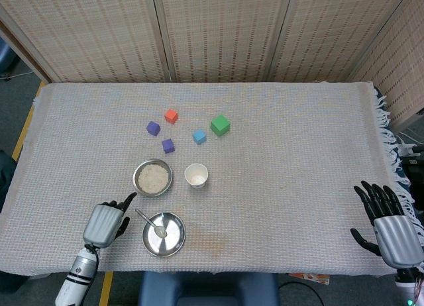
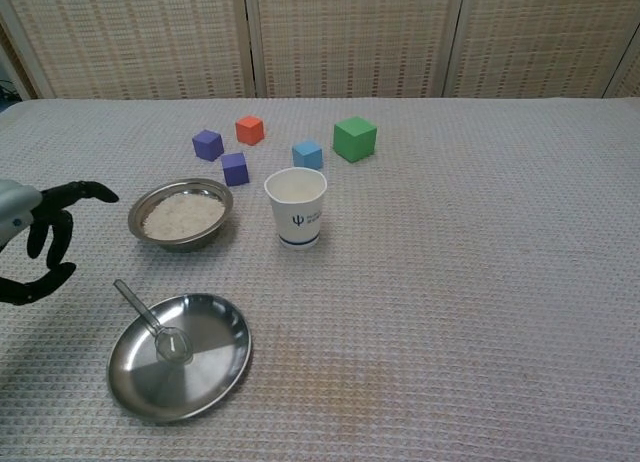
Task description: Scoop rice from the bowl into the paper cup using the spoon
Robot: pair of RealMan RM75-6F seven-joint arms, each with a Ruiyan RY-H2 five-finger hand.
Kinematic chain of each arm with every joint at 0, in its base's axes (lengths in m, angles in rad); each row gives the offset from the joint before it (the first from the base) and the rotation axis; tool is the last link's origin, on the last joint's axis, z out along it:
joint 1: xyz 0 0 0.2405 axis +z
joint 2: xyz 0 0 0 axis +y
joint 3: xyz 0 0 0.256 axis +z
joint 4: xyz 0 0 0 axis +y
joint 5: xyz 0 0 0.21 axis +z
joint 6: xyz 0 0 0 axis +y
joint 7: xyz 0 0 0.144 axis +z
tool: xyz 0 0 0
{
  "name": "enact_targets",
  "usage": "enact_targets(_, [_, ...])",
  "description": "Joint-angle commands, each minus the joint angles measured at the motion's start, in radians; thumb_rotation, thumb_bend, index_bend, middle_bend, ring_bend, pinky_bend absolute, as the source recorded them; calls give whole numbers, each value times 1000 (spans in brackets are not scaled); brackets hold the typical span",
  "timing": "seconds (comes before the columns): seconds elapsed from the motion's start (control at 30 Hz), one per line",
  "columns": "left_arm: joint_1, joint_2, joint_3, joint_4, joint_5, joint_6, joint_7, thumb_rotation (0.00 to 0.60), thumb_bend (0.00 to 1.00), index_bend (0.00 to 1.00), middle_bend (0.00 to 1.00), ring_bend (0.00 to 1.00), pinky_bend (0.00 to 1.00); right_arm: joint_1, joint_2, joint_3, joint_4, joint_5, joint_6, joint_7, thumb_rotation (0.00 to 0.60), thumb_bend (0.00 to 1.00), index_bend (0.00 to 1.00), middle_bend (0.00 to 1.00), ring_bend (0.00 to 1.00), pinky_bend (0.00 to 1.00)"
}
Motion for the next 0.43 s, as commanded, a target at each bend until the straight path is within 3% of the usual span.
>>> enact_targets(0.03, [99,159,0,11,60,94,-492,600,406,84,154,84,253,-1,-11,5,4,5,-1,-27,600,153,0,0,0,0])
enact_targets(0.2, [108,311,51,-20,118,62,-633,600,407,7,40,0,151,-5,-23,1,13,-8,4,-76,600,153,0,0,0,0])
enact_targets(0.43, [89,390,72,-60,139,-25,-700,600,404,0,1,0,146,-21,-12,-7,2,-16,22,-86,600,152,0,0,0,0])
